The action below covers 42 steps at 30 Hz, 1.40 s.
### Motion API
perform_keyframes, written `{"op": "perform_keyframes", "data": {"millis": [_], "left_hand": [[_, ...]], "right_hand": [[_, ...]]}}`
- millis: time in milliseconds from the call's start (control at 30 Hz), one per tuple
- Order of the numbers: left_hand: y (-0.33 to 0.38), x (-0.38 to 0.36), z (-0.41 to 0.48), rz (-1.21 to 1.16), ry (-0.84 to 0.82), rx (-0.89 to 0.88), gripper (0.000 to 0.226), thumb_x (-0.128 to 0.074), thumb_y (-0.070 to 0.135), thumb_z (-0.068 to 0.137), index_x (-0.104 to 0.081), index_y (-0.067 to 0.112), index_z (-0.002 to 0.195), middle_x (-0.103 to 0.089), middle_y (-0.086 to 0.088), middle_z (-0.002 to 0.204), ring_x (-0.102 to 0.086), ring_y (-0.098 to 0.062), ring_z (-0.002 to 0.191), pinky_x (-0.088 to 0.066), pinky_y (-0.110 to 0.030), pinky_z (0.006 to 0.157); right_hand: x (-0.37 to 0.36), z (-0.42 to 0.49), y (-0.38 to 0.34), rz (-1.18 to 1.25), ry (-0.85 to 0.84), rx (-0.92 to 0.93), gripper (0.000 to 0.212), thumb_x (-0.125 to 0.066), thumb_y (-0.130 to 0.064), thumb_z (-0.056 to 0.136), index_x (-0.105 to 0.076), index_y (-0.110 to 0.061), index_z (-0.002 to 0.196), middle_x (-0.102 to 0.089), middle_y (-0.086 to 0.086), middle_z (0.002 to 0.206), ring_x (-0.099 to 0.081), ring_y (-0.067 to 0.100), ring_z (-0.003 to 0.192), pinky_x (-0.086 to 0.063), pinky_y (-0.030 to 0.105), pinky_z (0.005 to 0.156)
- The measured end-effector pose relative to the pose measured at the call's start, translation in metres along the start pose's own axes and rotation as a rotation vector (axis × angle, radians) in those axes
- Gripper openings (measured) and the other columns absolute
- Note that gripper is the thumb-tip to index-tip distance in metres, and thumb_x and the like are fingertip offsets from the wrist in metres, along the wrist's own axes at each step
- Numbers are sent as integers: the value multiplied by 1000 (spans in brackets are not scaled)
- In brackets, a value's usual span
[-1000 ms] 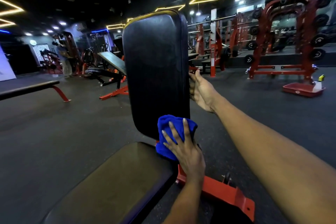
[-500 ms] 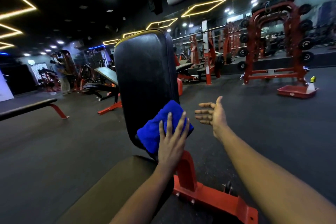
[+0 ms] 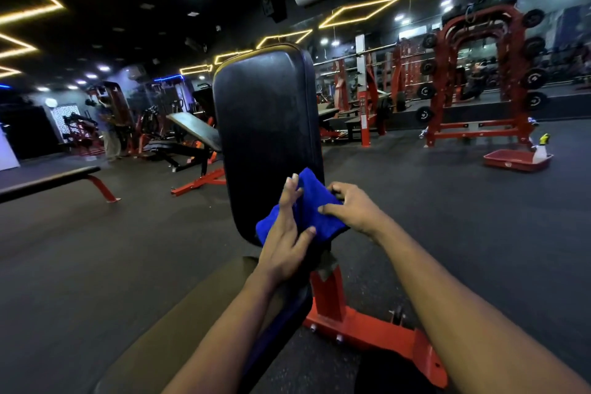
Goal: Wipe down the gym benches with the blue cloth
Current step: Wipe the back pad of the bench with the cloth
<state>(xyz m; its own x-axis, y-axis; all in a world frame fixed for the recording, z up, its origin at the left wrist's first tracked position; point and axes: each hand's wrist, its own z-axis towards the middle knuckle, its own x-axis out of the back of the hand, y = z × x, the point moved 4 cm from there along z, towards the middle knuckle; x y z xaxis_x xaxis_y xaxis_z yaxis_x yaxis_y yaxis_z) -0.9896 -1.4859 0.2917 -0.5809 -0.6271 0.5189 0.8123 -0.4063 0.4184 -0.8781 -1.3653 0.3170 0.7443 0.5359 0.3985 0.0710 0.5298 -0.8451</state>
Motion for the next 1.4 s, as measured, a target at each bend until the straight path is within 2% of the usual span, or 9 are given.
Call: {"op": "perform_keyframes", "data": {"millis": [133,267,433,567,700,833,1000,1233,1400], "left_hand": [[-12,30,3,334,299,103,64,-59,11,85,-34,11,144,-42,-4,143,-47,-21,126,-39,-38,107],[-15,26,8,372,74,221,30,-60,24,88,-55,18,117,-65,-3,103,-60,-27,98,-46,-42,83],[-5,13,22,255,28,257,8,-60,16,91,-53,18,94,-60,5,77,-61,-17,73,-37,-24,61],[-7,7,39,201,-73,177,10,-59,10,93,-60,13,103,-62,4,79,-58,-8,68,-39,-10,60],[-31,33,36,100,87,186,19,-50,6,97,-61,17,107,-66,2,76,-64,-9,60,-53,-26,57],[-61,69,23,218,395,302,19,-48,10,96,-59,21,106,-66,3,88,-64,-15,80,-53,-35,69],[-94,88,33,235,480,408,27,-51,20,97,-52,13,124,-56,-4,122,-55,-21,111,-42,-32,89],[-124,106,63,158,399,510,53,-37,41,102,-36,11,146,-40,-13,147,-38,-29,136,-32,-44,110],[-120,123,100,104,400,471,60,-28,43,105,-27,7,152,-30,-14,156,-24,-24,145,-18,-35,117]], "right_hand": [[7,-11,-13,-145,104,57,17,-70,-6,79,-68,-17,93,-70,5,89,-65,24,90,-48,31,75],[6,-15,-6,-223,197,12,22,-72,-13,78,-69,-29,93,-65,-11,95,-58,18,100,-39,35,87],[-15,-38,16,-183,932,-302,28,-75,-35,80,-55,-26,98,-50,0,119,-43,25,117,-34,46,95],[-82,-27,40,272,630,-231,50,-43,-52,99,-45,-26,141,-43,6,147,-39,26,136,-31,50,112],[-102,-10,48,377,564,-193,97,-33,-84,76,-14,-33,156,-20,2,163,-19,22,149,-18,46,121],[-85,9,30,169,648,-144,82,-41,-79,82,-22,-41,152,-48,-1,141,-48,27,128,-42,49,104],[-61,36,15,125,670,-30,64,-28,-81,85,-41,-41,134,-56,-11,107,-61,14,91,-52,33,74],[-70,24,14,110,792,-34,71,-24,-78,86,-50,-30,131,-56,-14,109,-59,15,104,-47,35,84],[-9,94,-88,-66,814,151,59,-34,-59,99,-23,-36,153,-48,-2,142,-51,23,124,-43,37,93]]}}
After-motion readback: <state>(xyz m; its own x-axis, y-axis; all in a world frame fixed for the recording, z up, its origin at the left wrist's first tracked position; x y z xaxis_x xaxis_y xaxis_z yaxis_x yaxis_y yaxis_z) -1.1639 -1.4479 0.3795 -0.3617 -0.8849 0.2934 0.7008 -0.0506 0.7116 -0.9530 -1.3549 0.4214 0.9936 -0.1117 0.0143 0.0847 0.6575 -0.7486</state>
